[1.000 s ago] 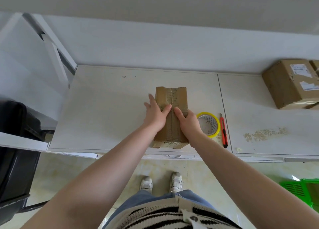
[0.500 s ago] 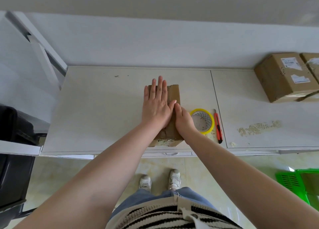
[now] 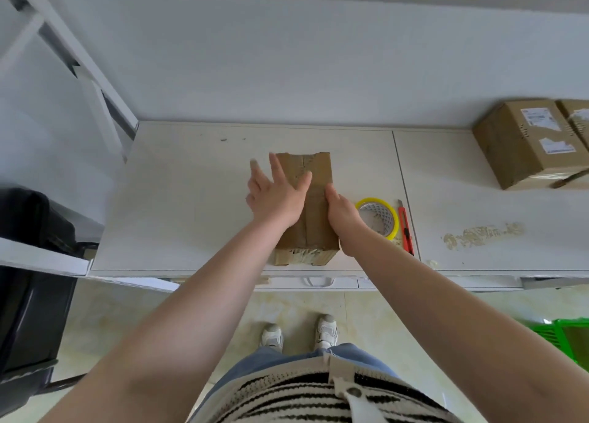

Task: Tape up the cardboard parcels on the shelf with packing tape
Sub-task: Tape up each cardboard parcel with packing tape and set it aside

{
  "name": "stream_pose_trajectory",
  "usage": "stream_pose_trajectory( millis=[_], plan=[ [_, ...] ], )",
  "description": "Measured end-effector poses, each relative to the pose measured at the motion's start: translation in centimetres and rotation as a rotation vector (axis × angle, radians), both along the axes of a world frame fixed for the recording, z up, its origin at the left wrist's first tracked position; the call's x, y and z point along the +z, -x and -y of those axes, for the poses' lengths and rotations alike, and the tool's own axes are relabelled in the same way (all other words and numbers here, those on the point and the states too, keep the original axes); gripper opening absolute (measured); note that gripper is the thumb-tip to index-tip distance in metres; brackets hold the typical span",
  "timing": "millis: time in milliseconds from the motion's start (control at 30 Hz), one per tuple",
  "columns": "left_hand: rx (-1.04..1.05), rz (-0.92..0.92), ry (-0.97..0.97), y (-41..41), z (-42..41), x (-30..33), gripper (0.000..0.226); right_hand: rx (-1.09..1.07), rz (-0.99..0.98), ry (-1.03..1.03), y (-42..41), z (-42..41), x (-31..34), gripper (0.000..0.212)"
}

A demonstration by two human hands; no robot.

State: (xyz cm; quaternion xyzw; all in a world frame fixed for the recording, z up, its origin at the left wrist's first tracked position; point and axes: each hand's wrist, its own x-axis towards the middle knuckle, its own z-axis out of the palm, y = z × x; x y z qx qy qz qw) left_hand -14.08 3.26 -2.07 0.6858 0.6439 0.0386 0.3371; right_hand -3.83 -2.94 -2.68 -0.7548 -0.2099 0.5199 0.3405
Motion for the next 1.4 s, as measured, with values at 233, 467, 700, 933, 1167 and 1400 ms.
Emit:
stream_pose_trajectory(
  millis=[233,467,700,933,1167,1400],
  plan=[
    [0.261,0.333,0.294,6.0,-1.5,1.2,0.141,0.43,0.196,-0.285,3.5,2.5,1.8,0.058],
    [0.214,0.779,0.461,9.5,-1.2,0.3,0.082,0.04,0.286,-0.262,3.3,4.6,1.3,0.074],
    [-0.017,0.901,0.647,6.3,2.5,1.6,0.046,-0.285,-0.353,-0.294,1.6,9.7,1.8,0.025],
    [-0.211,0.77,0.463,-1.5,9.5,2.0,0.068,-0.564,-0.275,-0.373,-1.8,17.4,1.2,0.029],
    [-0.47,0.671,0.474,-11.4,20.2,1.1,0.042,-0.834,-0.228,-0.383,-7.6,29.6,0.5,0.015],
    [-0.586,0.499,0.646,-23.9,33.3,-2.2,0.018,-1.037,-0.2,-0.344,-16.1,43.8,-3.2,0.021]
  ],
)
